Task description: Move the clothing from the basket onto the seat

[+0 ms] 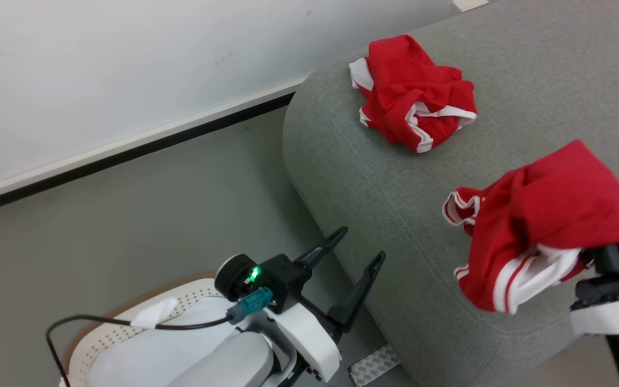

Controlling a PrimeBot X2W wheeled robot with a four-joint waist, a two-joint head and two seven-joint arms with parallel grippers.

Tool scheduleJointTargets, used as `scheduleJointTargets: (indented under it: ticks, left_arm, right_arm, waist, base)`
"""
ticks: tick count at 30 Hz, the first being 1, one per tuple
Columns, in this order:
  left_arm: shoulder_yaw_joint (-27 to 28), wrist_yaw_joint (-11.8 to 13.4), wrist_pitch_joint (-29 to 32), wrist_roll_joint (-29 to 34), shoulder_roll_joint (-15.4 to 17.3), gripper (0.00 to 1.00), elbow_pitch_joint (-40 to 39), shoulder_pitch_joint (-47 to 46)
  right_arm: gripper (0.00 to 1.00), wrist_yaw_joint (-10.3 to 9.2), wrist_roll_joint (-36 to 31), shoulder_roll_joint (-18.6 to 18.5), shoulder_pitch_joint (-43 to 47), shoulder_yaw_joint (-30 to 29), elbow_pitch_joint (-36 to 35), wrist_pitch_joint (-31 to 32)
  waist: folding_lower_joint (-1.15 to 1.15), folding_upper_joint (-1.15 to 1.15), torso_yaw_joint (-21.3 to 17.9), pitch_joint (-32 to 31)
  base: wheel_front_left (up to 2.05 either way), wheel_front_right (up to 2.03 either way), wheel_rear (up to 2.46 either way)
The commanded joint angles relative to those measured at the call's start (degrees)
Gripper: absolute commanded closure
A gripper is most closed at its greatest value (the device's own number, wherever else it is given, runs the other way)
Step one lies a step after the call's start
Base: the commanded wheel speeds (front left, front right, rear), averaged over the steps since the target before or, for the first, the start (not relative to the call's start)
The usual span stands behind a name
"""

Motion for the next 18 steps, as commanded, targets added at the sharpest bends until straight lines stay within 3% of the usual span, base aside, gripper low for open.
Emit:
scheduleJointTargets:
  ticks: [1, 14, 18]
  left_arm:
    - [0.21, -0.03, -0.12, -0.46, 0.48, 0.00, 0.11, 0.44]
    - [0.25, 0.68, 2.95, 0.38, 3.88, 0.00, -2.38, -1.40]
    - [0.59, 0.98, 3.61, 1.39, 5.39, 0.00, -4.38, -3.06]
  right_arm:
    - [1.00, -0.13, 0.92, -1.52, -1.96, -0.17, 0.38, -0.01]
    - [1.00, -0.13, 13.07, -12.13, -15.20, 0.80, 12.22, 0.03]
    - [1.00, -0.13, 14.23, -17.57, -22.02, 1.85, 17.91, 0.85]
  waist:
    - [0.00, 0.00, 0.85, 0.61]
    - [0.00, 0.00, 8.23, 9.16]
    - [0.00, 0.00, 11.32, 12.56]
  base:
    - [0.00, 0.00, 0.00]
    - [0.00, 0.00, 0.00]
    - [0.00, 0.00, 0.00]
